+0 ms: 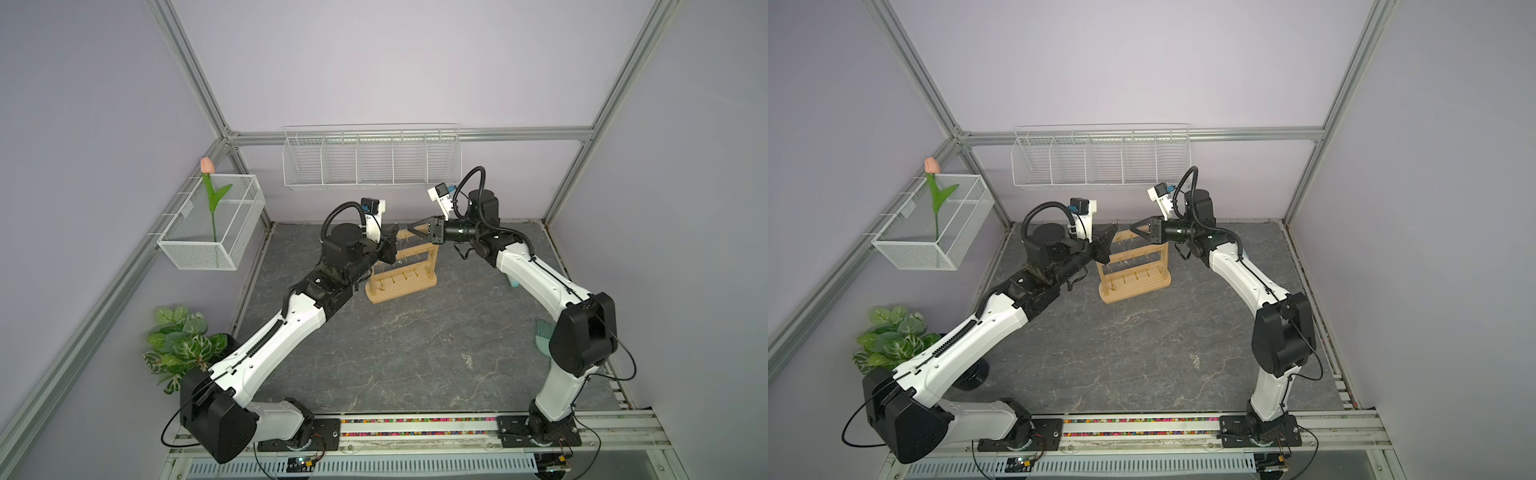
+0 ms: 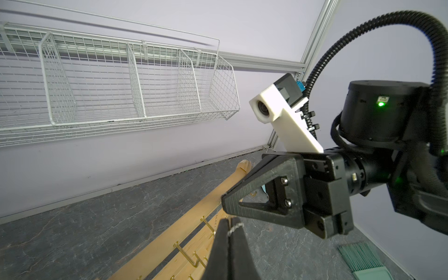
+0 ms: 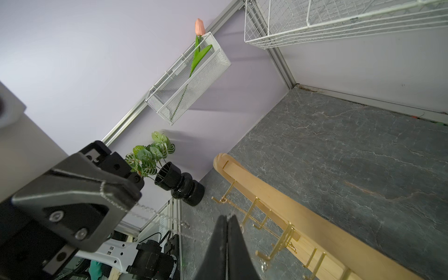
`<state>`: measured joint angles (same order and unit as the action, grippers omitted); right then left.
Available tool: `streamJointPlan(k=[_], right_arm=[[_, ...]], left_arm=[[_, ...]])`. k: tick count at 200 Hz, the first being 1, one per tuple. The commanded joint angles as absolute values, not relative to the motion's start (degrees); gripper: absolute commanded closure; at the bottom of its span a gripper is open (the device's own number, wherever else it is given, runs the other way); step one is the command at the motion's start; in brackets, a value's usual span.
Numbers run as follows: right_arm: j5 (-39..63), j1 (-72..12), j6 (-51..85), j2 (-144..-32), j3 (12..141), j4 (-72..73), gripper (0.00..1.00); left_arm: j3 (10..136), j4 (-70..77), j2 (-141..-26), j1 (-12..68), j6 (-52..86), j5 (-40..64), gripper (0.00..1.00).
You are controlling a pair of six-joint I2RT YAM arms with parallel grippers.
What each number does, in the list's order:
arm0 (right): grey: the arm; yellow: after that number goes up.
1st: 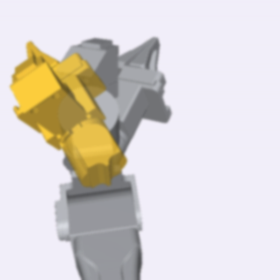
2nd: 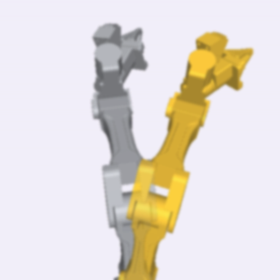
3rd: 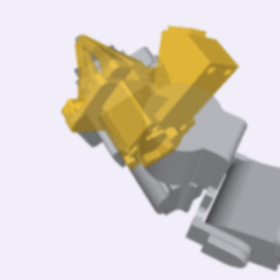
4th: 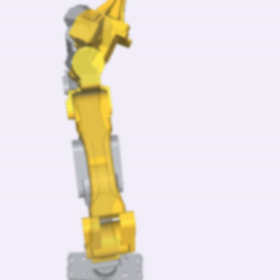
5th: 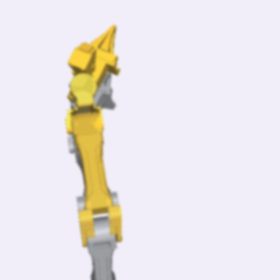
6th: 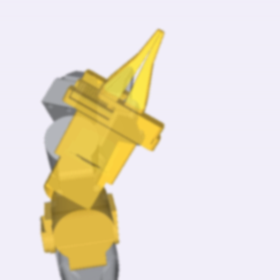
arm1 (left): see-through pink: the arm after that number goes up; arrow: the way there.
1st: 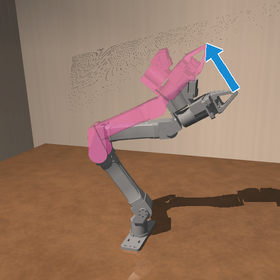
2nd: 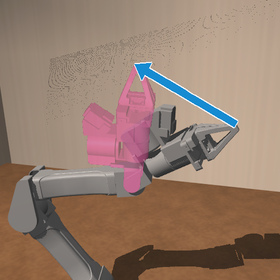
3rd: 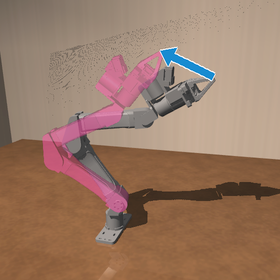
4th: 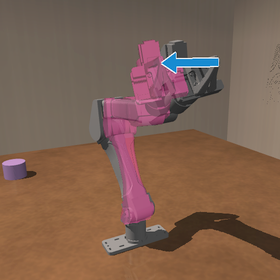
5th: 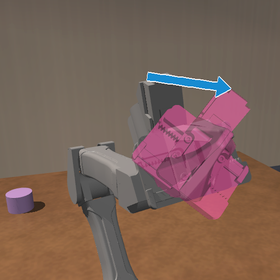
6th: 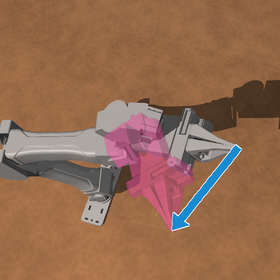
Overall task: Hang the necklace on the jewelry display stand
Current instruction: Hang the necklace on the stand.
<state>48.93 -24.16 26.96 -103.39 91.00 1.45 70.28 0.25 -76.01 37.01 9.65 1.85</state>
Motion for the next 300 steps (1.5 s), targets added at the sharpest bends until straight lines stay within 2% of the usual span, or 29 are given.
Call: streamJointPlan(k=[1, 176, 300], right_arm=[[49.4, -23.2, 26.3, -100.7, 89.4, 2.6, 0.93], [47.9, -22.2, 23.7, -95.3, 81.3, 1.5, 0.93], [44.5, -22.2, 22.2, -93.5, 73.7, 2.9, 0.93]], left_arm=[[70.8, 1.6, -77.7, 36.7, 10.0, 3.0, 1.0], [68.9, 0.4, -79.5, 38.2, 9.9, 3.0, 1.0], [62.4, -0.2, -78.2, 42.0, 11.9, -4.8, 1.0]])
